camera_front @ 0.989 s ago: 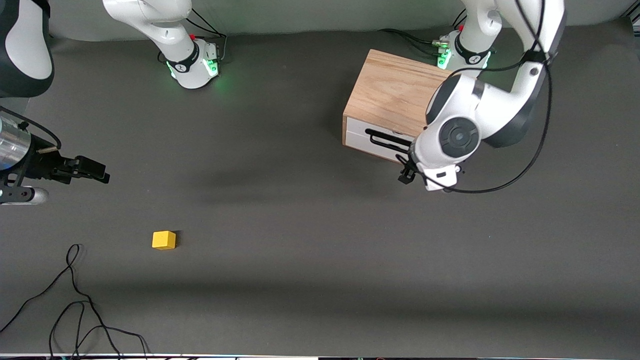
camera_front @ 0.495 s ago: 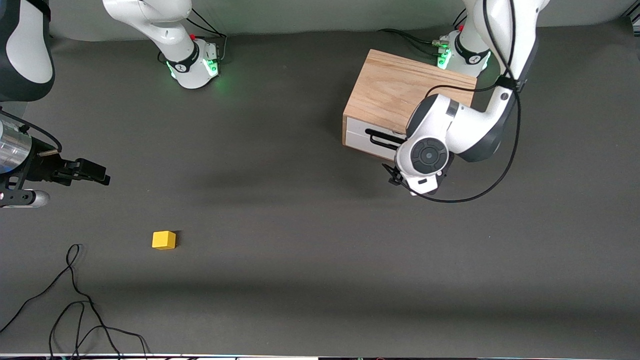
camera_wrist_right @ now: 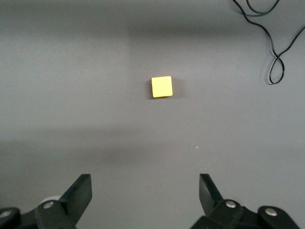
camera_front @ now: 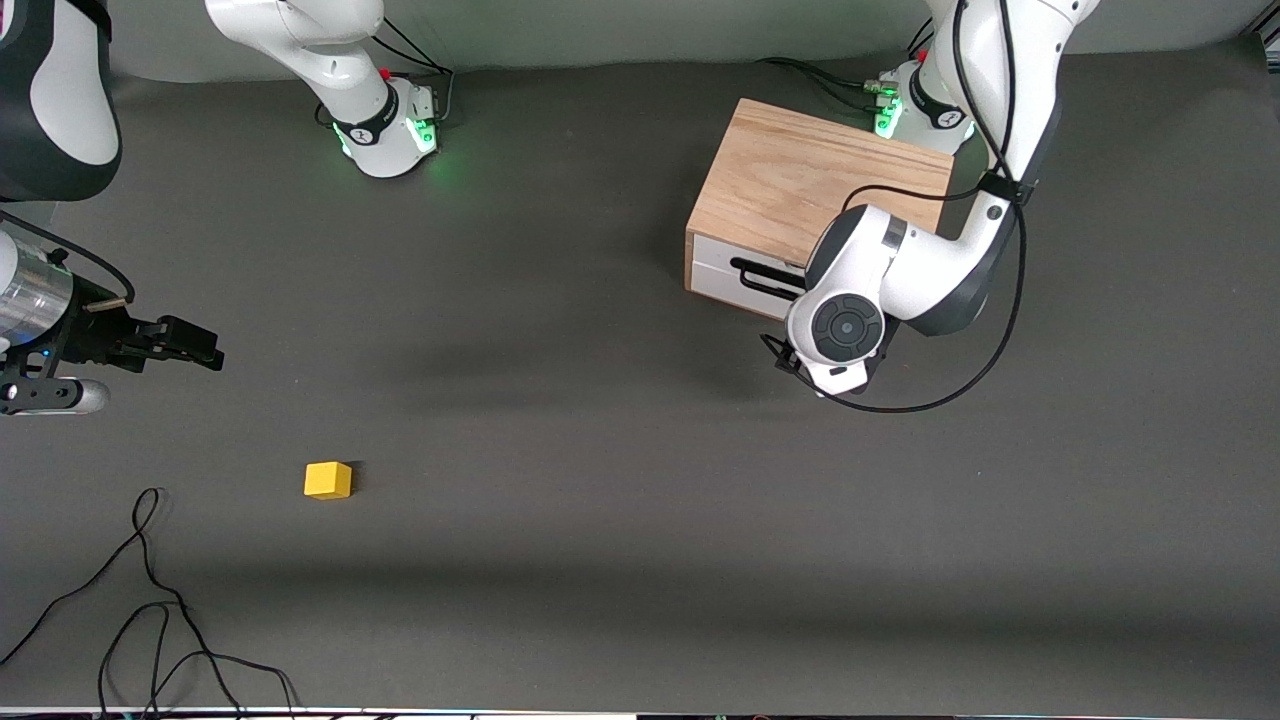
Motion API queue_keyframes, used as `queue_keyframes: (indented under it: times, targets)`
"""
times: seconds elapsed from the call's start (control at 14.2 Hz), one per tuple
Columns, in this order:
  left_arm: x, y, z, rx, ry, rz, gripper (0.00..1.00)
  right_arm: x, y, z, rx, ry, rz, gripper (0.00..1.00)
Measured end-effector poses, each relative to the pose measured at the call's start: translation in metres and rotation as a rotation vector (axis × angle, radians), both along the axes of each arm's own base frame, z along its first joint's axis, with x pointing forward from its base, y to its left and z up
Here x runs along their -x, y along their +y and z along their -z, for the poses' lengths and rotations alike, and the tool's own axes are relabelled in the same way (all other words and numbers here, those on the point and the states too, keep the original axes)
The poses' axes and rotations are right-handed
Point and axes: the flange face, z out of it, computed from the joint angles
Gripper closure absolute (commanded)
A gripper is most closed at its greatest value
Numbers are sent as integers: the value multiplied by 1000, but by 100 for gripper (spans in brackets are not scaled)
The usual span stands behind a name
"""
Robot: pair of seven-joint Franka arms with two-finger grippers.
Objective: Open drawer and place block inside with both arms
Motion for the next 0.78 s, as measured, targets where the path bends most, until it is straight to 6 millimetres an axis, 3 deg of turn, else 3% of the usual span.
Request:
queue_keyframes:
  times: [0.14,0.49,0.78]
  targets:
    - [-2,-1,7,3,-10,-2,0,-1,0,-1,2,-7,0,0]
    - [-9,-4,1,-1,-81,-11,0,-1,-1,-2,7,-14,-1,0]
    - [-39,-9,-14,49,-176,-35,0,-1,-1,-4,8,-17,-1,0]
